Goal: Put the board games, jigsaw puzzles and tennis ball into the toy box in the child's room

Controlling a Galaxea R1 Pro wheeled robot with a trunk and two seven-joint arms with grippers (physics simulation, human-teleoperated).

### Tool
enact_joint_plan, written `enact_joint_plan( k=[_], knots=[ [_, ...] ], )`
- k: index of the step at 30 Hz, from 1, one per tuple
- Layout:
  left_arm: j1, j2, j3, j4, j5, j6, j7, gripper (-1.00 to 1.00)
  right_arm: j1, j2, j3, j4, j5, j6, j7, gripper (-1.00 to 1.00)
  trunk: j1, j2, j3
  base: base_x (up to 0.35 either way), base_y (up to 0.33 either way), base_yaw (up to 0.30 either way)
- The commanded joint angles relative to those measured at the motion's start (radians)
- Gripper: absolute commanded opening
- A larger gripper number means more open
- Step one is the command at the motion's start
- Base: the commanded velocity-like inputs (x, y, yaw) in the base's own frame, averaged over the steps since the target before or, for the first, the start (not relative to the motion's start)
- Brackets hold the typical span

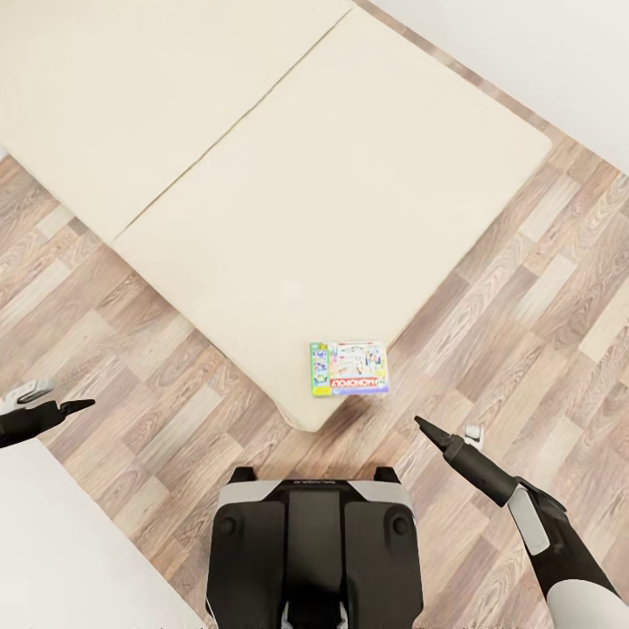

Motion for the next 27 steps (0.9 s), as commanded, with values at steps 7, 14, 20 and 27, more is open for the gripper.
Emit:
enact_joint_plan(
  k=[7, 14, 20, 27],
  knots=[
    [-0.001, -0.001, 0.002, 0.0, 0.002, 0.005, 0.002, 1.0, 0.0, 0.003, 0.0, 0.0, -0.004, -0.02, -0.001, 1.0, 0.0, -0.001, -0.012, 0.0, 0.0, 0.0],
    [-0.001, -0.004, 0.002, 0.0, 0.002, 0.005, 0.003, 1.0, 0.0, 0.012, 0.0, 0.0, -0.006, -0.106, -0.016, 1.0, 0.0, -0.001, -0.018, 0.0, 0.0, 0.0],
    [-0.001, -0.003, 0.002, 0.0, 0.002, 0.005, 0.002, 1.0, 0.0, 0.032, 0.006, 0.0, -0.007, -0.118, -0.019, 1.0, 0.0, -0.001, -0.019, 0.0, 0.0, 0.0],
    [0.0, -0.003, 0.002, 0.0, 0.002, 0.005, 0.002, 1.0, 0.0, 0.053, 0.01, 0.001, -0.014, -0.123, -0.044, 1.0, 0.0, -0.001, -0.02, 0.0, 0.0, 0.0]
  ],
)
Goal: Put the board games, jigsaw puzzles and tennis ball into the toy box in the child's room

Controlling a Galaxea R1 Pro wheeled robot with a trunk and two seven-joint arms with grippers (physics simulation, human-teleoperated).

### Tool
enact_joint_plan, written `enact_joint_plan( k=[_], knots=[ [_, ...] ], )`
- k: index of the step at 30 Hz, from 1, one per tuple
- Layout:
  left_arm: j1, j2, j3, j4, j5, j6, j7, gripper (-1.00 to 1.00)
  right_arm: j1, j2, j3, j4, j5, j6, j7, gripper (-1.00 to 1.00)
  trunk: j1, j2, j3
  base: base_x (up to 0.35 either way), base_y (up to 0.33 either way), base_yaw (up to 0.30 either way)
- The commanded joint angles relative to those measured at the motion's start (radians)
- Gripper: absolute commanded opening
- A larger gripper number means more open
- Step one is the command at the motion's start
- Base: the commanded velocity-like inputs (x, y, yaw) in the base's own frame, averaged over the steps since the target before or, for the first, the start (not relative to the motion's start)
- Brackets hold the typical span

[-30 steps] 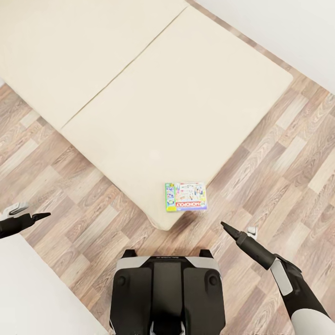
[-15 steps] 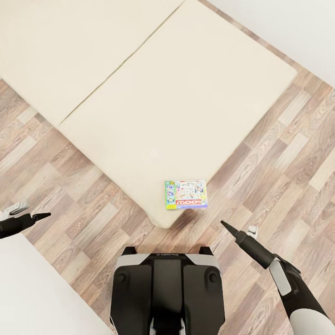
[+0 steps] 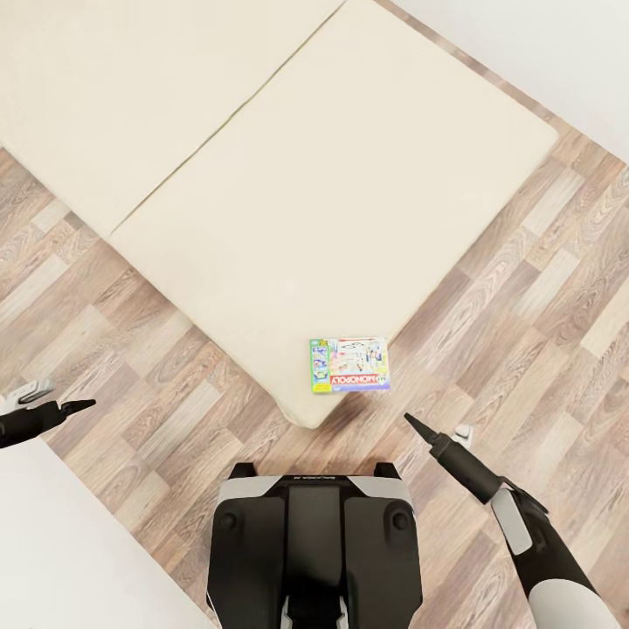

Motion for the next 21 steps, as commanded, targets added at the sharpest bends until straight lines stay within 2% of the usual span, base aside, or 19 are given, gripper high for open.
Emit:
enact_joint_plan(
  k=[1, 12, 21],
  knots=[
    [0.0, 0.0, 0.002, 0.0, 0.003, 0.006, -0.002, 1.0, 0.0, 0.001, -0.001, 0.0, -0.008, 0.009, -0.003, 1.0, 0.0, -0.001, -0.001, 0.0, 0.0, 0.0],
    [-0.001, 0.0, 0.001, 0.0, 0.003, 0.006, -0.009, 1.0, -0.008, 0.023, 0.001, 0.0, -0.015, 0.038, -0.041, 1.0, 0.0, -0.001, -0.001, 0.0, 0.0, 0.0],
    [-0.001, 0.0, 0.0, 0.0, 0.003, 0.006, -0.01, 1.0, -0.016, 0.029, 0.002, 0.0, -0.014, 0.07, -0.043, 1.0, 0.0, -0.001, -0.001, 0.0, 0.0, 0.0]
  ],
)
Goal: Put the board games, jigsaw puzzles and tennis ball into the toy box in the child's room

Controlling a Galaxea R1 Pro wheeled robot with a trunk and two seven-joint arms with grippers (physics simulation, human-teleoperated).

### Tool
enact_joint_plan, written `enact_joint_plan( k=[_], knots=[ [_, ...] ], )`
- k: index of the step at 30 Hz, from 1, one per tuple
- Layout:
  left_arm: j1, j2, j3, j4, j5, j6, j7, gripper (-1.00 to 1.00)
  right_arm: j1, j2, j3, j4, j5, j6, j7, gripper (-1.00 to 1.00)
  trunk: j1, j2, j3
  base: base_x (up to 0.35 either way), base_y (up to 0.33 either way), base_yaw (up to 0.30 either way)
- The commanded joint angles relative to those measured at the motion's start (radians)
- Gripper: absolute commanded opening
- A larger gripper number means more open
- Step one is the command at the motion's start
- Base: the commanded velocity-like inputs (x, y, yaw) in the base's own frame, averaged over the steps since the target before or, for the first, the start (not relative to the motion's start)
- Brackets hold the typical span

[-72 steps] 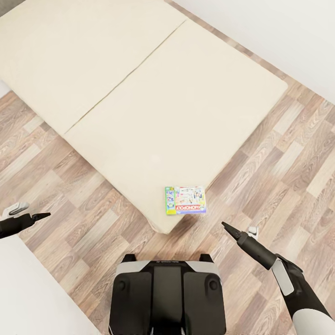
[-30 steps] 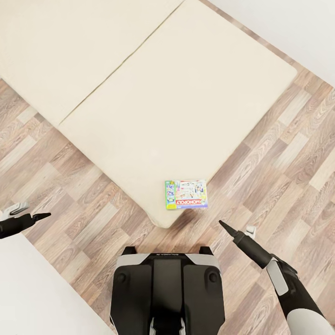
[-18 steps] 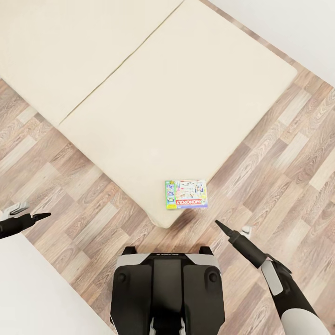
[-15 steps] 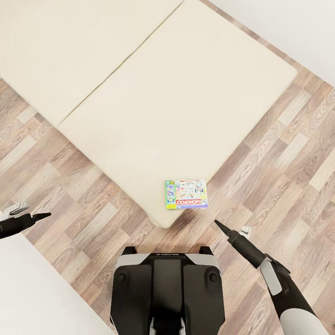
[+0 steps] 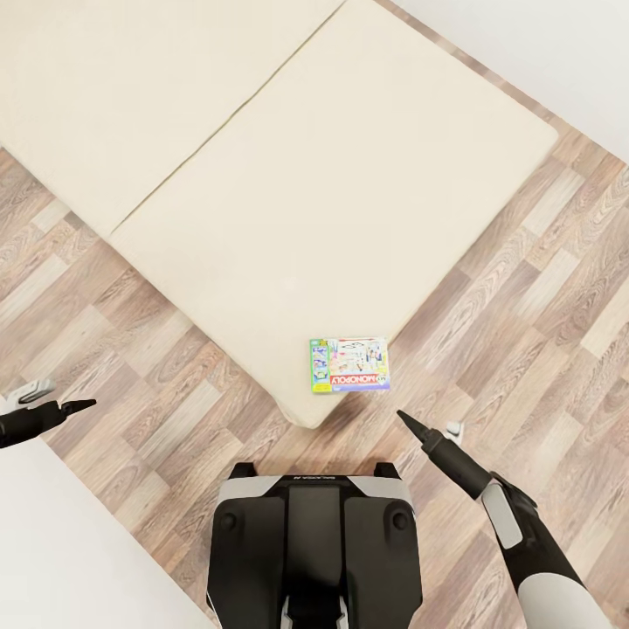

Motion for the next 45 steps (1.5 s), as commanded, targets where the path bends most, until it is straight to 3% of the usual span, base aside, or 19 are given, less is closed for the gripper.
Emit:
enact_joint_plan(
  k=[1, 12, 23, 45],
  knots=[
    [0.0, 0.0, 0.002, 0.0, 0.003, 0.006, -0.002, 1.0, -0.001, 0.0, -0.001, 0.0, -0.006, 0.009, 0.002, 1.0, 0.0, -0.001, -0.001, 0.0, 0.0, 0.0],
    [-0.001, 0.0, 0.002, 0.0, 0.003, 0.006, -0.002, 1.0, -0.007, 0.021, -0.001, 0.0, -0.007, 0.008, 0.005, 1.0, 0.0, -0.001, -0.001, 0.0, 0.0, 0.0],
    [-0.001, 0.0, 0.002, 0.0, 0.003, 0.006, -0.003, 1.0, -0.057, 0.033, 0.001, 0.0, -0.004, 0.009, 0.004, 1.0, 0.0, -0.001, -0.001, 0.0, 0.0, 0.0],
    [-0.001, 0.0, 0.002, 0.0, 0.003, 0.006, -0.004, 1.0, -0.078, 0.033, 0.0, 0.0, 0.008, 0.007, 0.005, 1.0, 0.0, -0.001, -0.001, 0.0, 0.0, 0.0]
  ],
)
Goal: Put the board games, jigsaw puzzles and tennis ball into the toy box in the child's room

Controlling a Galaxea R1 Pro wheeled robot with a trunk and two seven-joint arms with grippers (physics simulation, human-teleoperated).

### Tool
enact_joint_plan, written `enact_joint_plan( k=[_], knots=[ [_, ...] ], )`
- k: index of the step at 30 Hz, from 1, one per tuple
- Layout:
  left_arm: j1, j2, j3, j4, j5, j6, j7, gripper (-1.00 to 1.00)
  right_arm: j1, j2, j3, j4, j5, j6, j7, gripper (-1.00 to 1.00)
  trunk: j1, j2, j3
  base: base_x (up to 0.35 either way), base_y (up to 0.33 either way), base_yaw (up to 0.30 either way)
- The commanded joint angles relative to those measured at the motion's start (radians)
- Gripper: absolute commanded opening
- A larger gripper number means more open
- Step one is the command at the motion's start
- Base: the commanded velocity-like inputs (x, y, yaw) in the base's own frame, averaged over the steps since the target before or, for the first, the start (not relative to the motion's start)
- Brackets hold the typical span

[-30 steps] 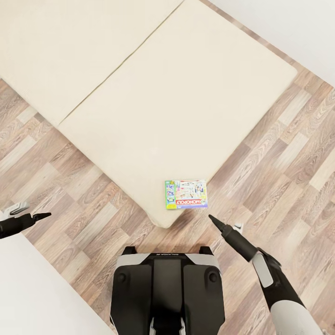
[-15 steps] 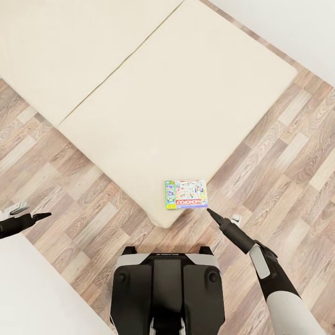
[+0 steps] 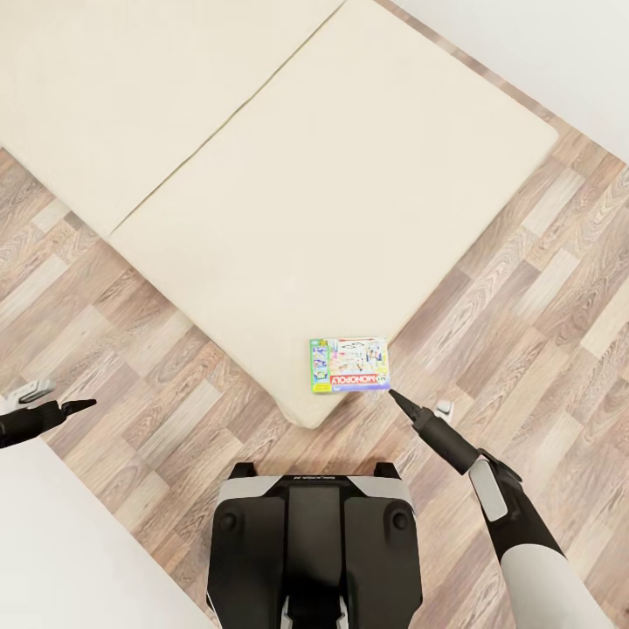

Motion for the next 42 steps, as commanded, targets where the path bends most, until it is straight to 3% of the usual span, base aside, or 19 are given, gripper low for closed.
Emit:
enact_joint_plan(
  k=[1, 19, 42],
  knots=[
    [0.0, 0.0, 0.002, 0.0, 0.003, 0.006, -0.002, 1.0, -0.001, -0.001, -0.001, 0.0, -0.006, 0.008, 0.002, 1.0, 0.0, -0.001, -0.001, 0.0, 0.0, 0.0],
    [0.0, 0.0, 0.002, 0.0, 0.003, 0.006, -0.002, 1.0, -0.04, -0.013, -0.001, 0.012, -0.002, 0.004, 0.002, 1.0, 0.0, -0.001, -0.001, 0.0, 0.0, 0.0],
    [0.0, 0.0, 0.002, 0.0, 0.003, 0.005, 0.0, 1.0, -0.045, -0.007, 0.006, 0.007, 0.003, -0.002, -0.003, 1.0, 0.0, -0.001, -0.001, 0.0, 0.0, 0.0]
  ],
)
